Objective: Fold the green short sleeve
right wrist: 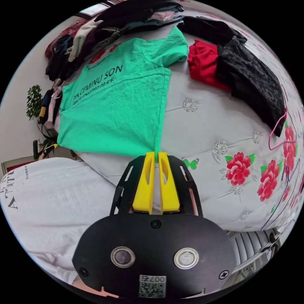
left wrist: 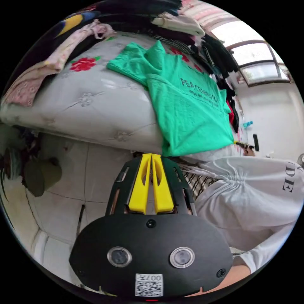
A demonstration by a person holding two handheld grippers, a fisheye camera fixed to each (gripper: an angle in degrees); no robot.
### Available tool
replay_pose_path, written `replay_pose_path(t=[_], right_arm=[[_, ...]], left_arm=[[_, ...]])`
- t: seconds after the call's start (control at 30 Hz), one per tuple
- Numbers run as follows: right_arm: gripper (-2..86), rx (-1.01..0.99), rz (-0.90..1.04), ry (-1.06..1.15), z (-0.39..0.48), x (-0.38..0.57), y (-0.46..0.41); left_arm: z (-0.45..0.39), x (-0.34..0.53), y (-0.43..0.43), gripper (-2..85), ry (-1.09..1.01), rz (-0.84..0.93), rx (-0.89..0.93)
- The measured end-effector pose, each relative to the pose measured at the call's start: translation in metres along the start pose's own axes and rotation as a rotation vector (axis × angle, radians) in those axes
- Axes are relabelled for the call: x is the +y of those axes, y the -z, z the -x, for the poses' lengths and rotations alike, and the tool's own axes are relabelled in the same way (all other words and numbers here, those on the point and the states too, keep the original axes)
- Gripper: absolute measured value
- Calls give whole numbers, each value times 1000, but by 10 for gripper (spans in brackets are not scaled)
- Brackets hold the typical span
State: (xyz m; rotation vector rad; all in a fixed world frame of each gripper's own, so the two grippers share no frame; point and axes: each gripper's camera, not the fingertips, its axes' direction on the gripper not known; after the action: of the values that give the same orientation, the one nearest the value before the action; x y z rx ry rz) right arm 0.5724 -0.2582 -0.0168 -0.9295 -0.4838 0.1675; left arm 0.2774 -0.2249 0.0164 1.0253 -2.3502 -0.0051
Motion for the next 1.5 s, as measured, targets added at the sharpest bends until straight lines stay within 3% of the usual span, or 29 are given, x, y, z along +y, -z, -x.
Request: replay_pose_path(t=[0.2,0.33,0.63,0.77,0.87,0.93,1.1,1.2,1.37,1.43,1.5], right_arm=[[28,95,-127,-164,29,0,20],[33,18,-267,-226,66,-10,41],[14,-77,-320,-42,189,-58,30],[6,-102,-292,-8,218,-74,18],[1,-131,-259,-15,231,-85,8],[-1,-134,-256,-8,244,-91,5],[-3,-111,-253,12,267,-93,-3],[-3,-144,-218,9,274,-97,-16],[-3,-160,-201,50,285,-106,-26],[-3,-176,-207,66,285,-111,-27],[-3,-184,-209,74,283,-114,-28]], left_arm=[[30,-28,35,88,165,-226,83],[46,-79,37,122,259,-308,89],[31,-168,30,118,280,-333,-227],[-5,-187,20,19,139,-235,-511],[-2,-189,30,3,163,-221,-423],[11,-176,50,-2,271,-325,-316],[63,-94,58,-7,794,-567,60],[75,-66,41,-7,954,-665,233],[64,-82,51,-7,825,-723,307],[36,-98,65,-6,610,-739,240],[-32,-127,82,-4,130,-708,119]])
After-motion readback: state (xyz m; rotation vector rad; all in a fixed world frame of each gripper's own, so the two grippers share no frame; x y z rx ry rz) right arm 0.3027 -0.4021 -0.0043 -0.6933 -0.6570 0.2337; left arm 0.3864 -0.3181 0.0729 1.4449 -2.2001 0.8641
